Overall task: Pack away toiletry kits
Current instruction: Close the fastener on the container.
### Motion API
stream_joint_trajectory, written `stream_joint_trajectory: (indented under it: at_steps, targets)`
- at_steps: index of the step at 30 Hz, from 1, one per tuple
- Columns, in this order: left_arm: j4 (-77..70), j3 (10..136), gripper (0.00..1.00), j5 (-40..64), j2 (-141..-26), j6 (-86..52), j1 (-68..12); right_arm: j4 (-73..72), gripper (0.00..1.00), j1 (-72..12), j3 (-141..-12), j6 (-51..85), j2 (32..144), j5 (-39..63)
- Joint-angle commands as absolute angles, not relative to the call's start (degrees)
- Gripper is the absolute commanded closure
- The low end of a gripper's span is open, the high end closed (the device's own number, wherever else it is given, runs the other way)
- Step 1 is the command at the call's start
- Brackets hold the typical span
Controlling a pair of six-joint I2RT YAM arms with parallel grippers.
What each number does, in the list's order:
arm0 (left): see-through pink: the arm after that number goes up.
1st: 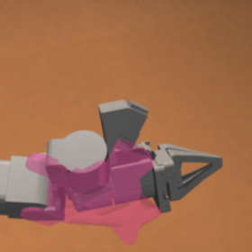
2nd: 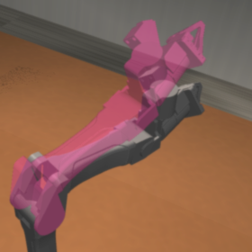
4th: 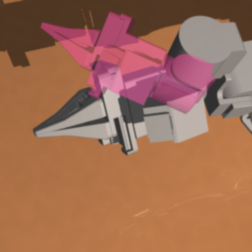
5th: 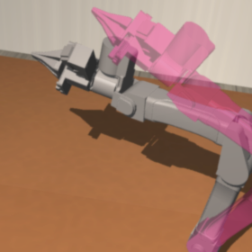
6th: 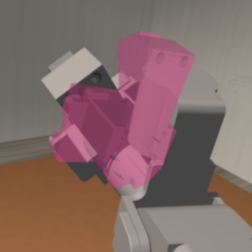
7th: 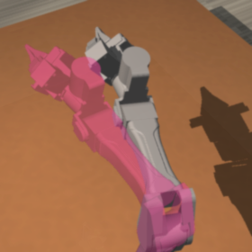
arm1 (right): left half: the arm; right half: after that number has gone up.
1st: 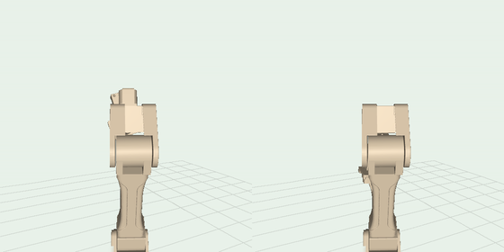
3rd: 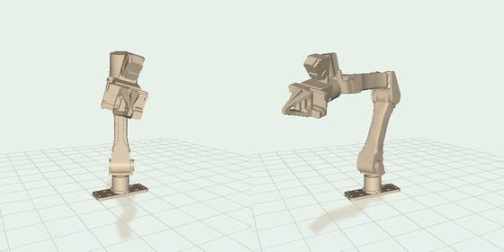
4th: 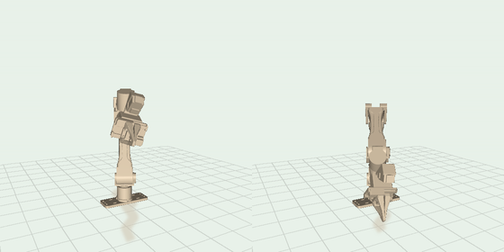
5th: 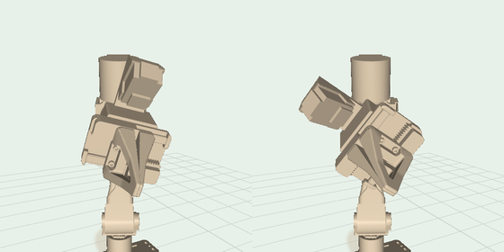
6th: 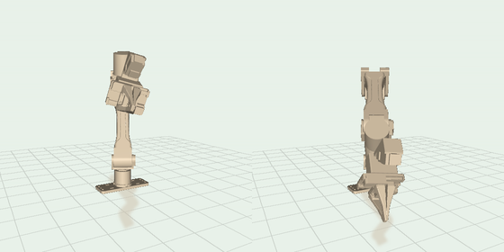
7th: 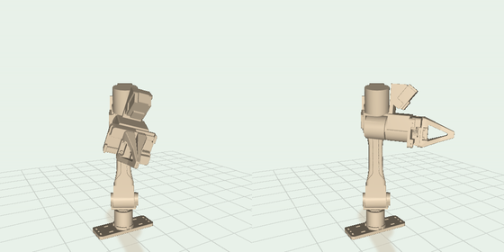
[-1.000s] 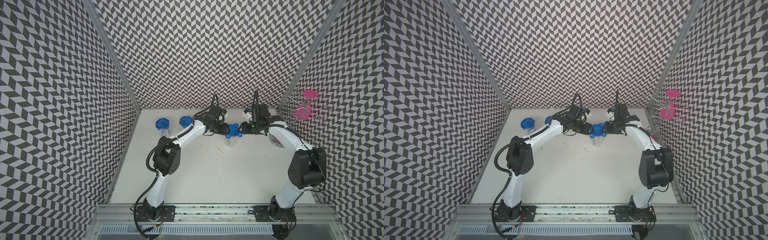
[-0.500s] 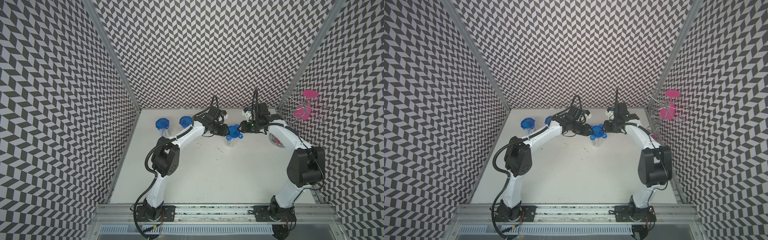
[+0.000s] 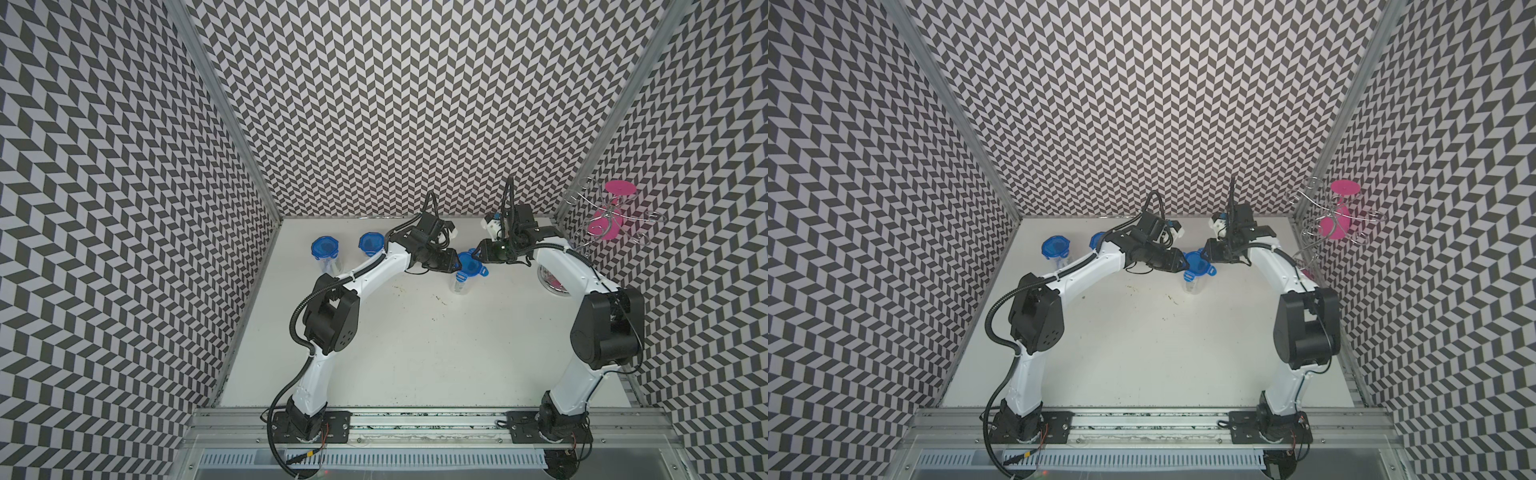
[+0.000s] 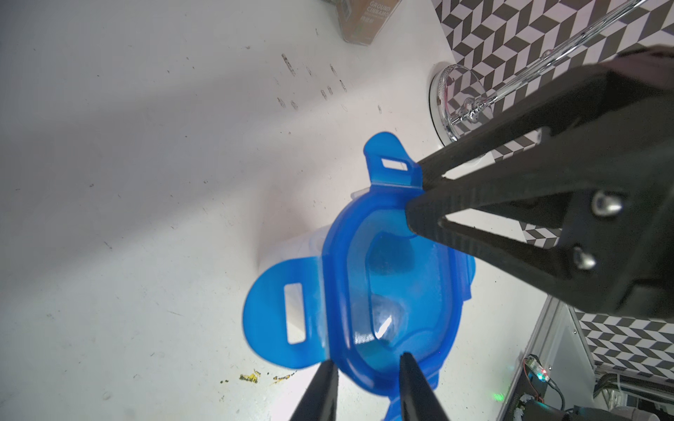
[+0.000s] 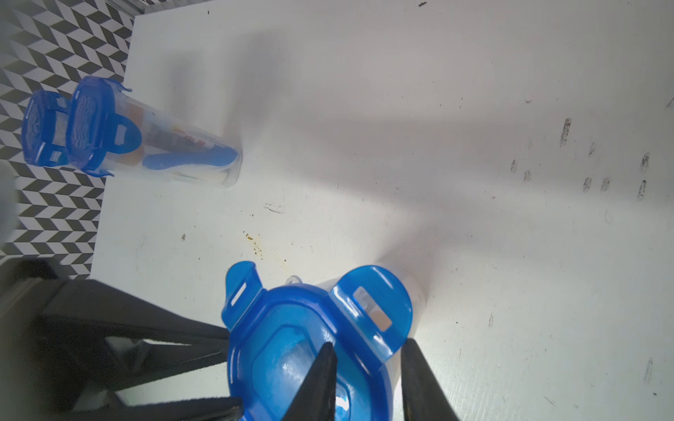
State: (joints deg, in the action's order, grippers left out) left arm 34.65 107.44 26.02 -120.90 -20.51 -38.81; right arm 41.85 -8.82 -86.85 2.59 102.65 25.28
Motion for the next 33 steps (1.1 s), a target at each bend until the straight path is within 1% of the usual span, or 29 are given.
stream_joint_trajectory:
  at_steps: [1, 12, 15, 26, 30, 33]
  targets:
    - [35.2, 107.9, 0.69, 26.5, -118.5, -20.2, -39.4, 39.8, 0.71, -9.0, -88.4, 2.0, 103.8, 26.2]
    - [35.9, 107.9, 0.68, 26.1, -118.0, -20.2, -39.0, 36.0, 0.71, -9.5, -87.5, 2.2, 102.2, 30.0]
    - [35.5, 106.5, 0.66, 26.2, -117.4, -20.5, -38.5, 34.5, 0.70, -9.9, -87.0, 2.3, 101.6, 31.0]
    - [34.1, 102.6, 0.64, 27.3, -115.0, -20.4, -37.9, 36.1, 0.69, -10.1, -88.4, 1.7, 102.9, 29.6]
    - [33.8, 102.7, 0.64, 29.2, -113.9, -20.7, -37.6, 37.6, 0.65, -10.2, -90.4, 1.1, 101.8, 27.3]
    - [34.1, 104.3, 0.62, 30.4, -113.3, -20.9, -37.0, 39.7, 0.58, -10.0, -91.6, 0.6, 100.5, 23.9]
